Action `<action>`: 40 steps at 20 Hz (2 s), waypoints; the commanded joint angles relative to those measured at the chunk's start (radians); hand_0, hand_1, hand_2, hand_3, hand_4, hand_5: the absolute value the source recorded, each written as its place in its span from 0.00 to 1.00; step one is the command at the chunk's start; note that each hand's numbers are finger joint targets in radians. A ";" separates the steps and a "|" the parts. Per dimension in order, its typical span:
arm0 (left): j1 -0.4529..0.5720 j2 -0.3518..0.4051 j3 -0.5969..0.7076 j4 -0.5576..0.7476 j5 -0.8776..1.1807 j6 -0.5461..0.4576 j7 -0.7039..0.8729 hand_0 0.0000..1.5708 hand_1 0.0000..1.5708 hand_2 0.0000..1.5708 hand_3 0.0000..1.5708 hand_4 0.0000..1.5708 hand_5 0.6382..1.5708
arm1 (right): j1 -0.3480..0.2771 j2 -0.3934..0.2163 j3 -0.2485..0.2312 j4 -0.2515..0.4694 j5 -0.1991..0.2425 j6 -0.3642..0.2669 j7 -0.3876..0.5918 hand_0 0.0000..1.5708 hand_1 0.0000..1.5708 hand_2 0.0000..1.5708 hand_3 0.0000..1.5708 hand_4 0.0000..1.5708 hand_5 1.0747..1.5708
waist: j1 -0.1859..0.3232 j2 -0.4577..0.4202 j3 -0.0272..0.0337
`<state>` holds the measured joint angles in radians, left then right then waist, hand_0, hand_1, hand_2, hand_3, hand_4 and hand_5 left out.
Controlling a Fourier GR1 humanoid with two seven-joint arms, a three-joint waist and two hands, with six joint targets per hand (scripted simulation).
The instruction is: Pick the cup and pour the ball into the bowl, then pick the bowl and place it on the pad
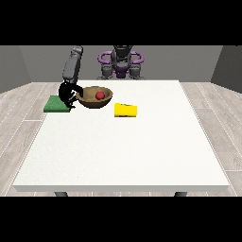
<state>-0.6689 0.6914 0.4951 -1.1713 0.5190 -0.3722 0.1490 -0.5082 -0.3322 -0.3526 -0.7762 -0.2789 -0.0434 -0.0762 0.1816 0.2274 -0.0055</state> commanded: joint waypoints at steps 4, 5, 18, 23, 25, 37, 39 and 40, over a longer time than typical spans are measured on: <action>0.021 0.066 0.048 0.090 0.007 -0.016 -0.011 0.00 0.00 0.00 0.00 0.45 1.00 | -0.060 -0.166 0.037 0.006 0.048 0.043 0.176 1.00 1.00 1.00 1.00 0.63 0.96 | -0.077 -0.035 0.0056; 0.075 0.052 0.061 0.113 -0.001 -0.031 -0.058 0.00 0.00 0.00 0.00 0.45 0.99 | -0.036 -0.158 0.036 -0.001 0.043 0.054 0.161 1.00 1.00 1.00 1.00 0.62 0.98 | -0.086 -0.046 0.0054; 0.093 0.092 0.092 0.136 -0.061 -0.024 -0.240 0.00 0.00 0.00 0.00 0.45 0.99 | -0.100 -0.300 -0.021 0.089 0.033 0.190 0.015 1.00 1.00 1.00 0.87 0.63 1.00 | -0.134 0.138 0.0059; 0.080 0.099 0.124 0.022 -0.005 0.007 -0.214 0.00 0.00 0.00 0.00 0.43 0.99 | -0.105 -0.388 -0.088 0.221 0.023 0.253 -0.140 1.00 1.00 1.00 0.00 0.62 1.00 | -0.127 0.256 0.0081; 0.090 0.128 0.142 -0.063 0.048 -0.007 -0.149 0.00 0.00 0.00 0.00 0.44 0.99 | -0.108 -0.405 -0.108 0.289 0.041 0.228 -0.224 1.00 1.00 1.00 0.00 0.63 1.00 | -0.089 0.272 0.0098; 0.191 0.116 0.162 -0.099 0.098 -0.017 -0.110 0.00 0.00 0.00 0.00 0.44 0.98 | -0.126 -0.441 -0.066 0.375 0.093 0.265 -0.231 1.00 1.00 1.00 0.23 0.62 1.00 | -0.088 0.197 0.0066; 0.179 0.131 0.167 -0.128 0.126 0.000 -0.071 0.00 0.00 0.00 0.00 0.44 0.99 | -0.121 -0.421 -0.053 0.401 0.113 0.252 -0.263 1.00 1.00 1.00 0.40 0.63 0.99 | -0.105 0.224 0.0073; 0.200 0.123 0.174 -0.111 0.112 -0.003 -0.099 0.00 0.00 0.00 0.00 0.43 0.99 | -0.104 -0.407 -0.055 0.404 0.104 0.280 -0.270 1.00 1.00 1.00 0.52 0.64 0.99 | -0.112 0.208 0.0069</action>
<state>-0.4918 0.8169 0.6681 -1.2759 0.6232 -0.3766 0.0411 -0.6274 -0.7707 -0.4269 -0.3964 -0.1924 0.2303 -0.3303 0.0756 0.4557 0.0010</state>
